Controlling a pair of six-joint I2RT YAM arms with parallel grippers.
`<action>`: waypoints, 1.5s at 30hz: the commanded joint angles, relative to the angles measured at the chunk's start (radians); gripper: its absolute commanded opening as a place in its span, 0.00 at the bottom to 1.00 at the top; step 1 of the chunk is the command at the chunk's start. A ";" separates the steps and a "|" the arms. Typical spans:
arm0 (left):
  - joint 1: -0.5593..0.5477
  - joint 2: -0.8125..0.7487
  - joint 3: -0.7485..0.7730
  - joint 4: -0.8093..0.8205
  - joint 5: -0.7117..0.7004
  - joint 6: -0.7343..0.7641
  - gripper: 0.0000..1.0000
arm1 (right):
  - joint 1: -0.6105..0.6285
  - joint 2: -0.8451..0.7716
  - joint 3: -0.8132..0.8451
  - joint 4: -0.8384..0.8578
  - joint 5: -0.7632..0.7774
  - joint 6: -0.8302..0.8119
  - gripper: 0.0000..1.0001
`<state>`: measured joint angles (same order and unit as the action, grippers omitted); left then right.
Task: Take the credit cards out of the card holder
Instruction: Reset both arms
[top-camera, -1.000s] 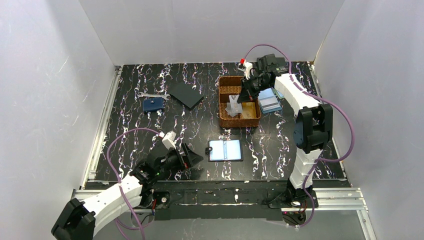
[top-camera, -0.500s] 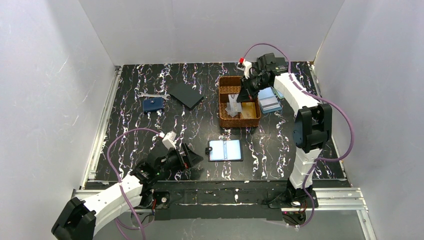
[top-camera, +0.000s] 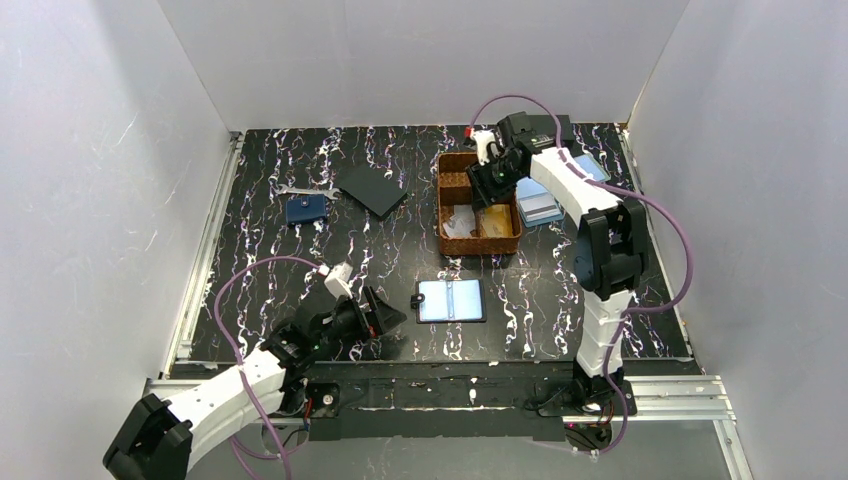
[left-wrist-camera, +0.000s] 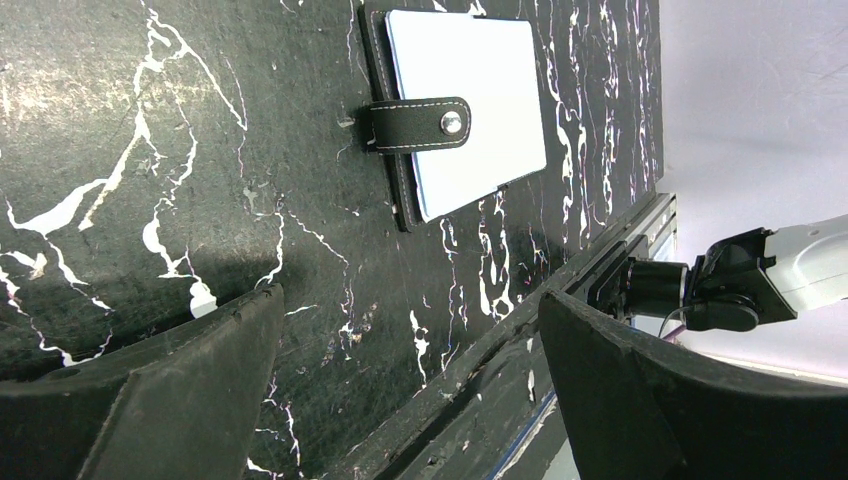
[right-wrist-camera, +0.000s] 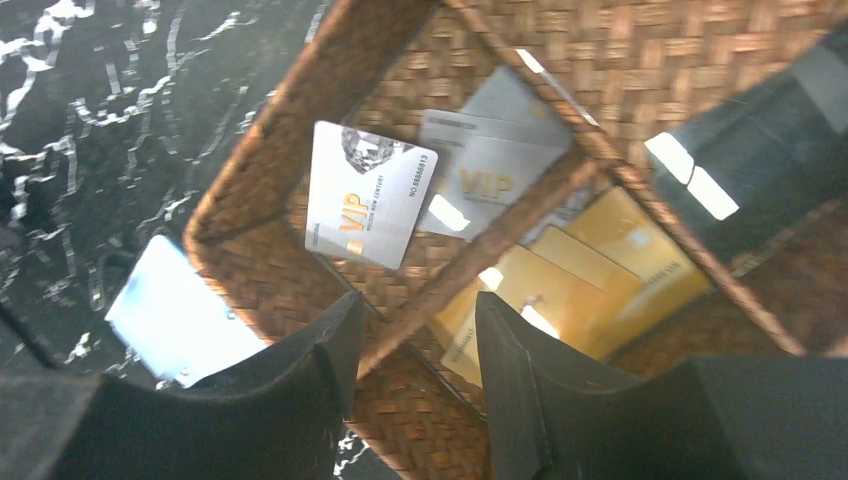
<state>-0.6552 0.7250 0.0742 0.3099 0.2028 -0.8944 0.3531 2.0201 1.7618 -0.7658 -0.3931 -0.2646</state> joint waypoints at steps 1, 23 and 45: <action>0.008 -0.018 0.013 0.010 0.002 0.003 0.98 | -0.007 -0.123 -0.009 0.002 0.110 -0.034 0.56; 0.013 -0.138 0.705 -0.823 -0.097 0.178 0.98 | -0.427 -1.145 -0.695 0.296 -0.367 0.130 0.98; 0.012 -0.234 0.872 -0.988 -0.177 0.266 0.98 | -0.439 -1.238 -0.587 0.199 -0.230 0.389 0.98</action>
<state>-0.6449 0.5102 0.9516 -0.6567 0.0414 -0.6464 -0.0738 0.7910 1.1381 -0.5777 -0.6769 0.0387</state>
